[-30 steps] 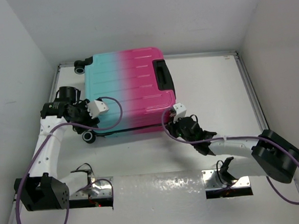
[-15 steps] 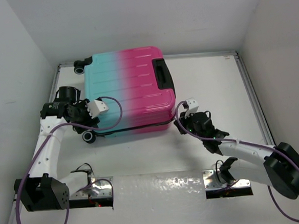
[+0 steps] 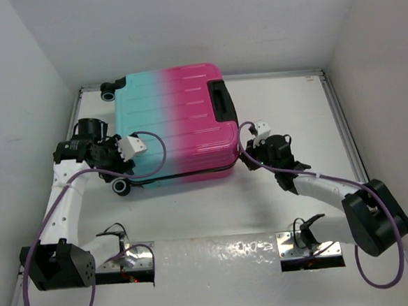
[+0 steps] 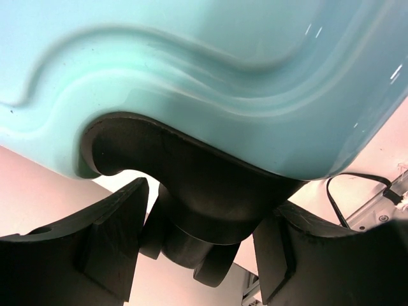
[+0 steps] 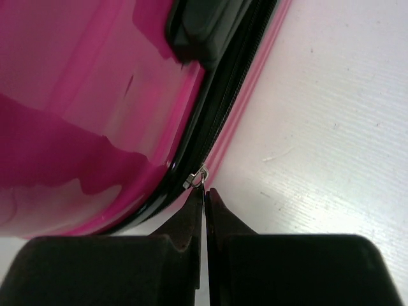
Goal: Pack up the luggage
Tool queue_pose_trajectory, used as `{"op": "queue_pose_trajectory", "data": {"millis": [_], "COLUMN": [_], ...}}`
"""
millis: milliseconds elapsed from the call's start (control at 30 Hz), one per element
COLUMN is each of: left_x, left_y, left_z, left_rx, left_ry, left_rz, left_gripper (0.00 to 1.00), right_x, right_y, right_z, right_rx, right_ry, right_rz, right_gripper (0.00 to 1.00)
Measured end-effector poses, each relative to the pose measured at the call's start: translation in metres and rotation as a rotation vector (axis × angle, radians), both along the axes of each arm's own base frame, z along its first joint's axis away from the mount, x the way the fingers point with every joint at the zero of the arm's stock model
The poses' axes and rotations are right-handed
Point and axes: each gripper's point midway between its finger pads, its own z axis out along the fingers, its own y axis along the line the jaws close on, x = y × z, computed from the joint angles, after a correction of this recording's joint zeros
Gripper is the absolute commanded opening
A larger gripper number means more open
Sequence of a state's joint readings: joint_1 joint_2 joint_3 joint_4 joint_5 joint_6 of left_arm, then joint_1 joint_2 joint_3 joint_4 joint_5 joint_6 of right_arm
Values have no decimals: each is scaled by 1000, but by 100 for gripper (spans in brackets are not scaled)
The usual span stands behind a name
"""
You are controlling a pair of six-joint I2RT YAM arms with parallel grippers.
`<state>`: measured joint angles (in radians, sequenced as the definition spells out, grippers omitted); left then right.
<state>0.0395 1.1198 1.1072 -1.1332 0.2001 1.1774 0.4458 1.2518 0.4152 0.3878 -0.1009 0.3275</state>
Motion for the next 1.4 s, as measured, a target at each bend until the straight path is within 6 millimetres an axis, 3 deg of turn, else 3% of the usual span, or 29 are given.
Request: {"op": "queue_pose_trajectory", "data": {"millis": [467, 767, 1100, 1267, 1333, 1367, 1400], "left_x": [1, 1, 4, 4, 4, 5, 5], "left_y": [-2, 1, 10, 17, 18, 18, 18], "left_z": [7, 8, 9, 9, 9, 10, 10], "left_rx": [-3, 2, 15, 38, 39, 34, 29], "left_ry": [-22, -28, -51, -69, -75, -77, -79], "left_rz": [-24, -23, 13, 26, 42, 53, 66], "left_gripper": [0, 0, 0, 0, 30, 71, 100], "right_x": [72, 148, 224, 239, 236, 234, 232], "right_y": [5, 18, 58, 74, 77, 77, 77], "right_z": [0, 7, 11, 13, 12, 11, 11], "right_rx": [62, 116, 214, 255, 259, 262, 262], "right_ry": [52, 45, 32, 21, 16, 8, 1], "right_rz": [-87, -130, -96, -92, -88, -88, -91], "right_gripper": [0, 0, 0, 0, 0, 0, 0]}}
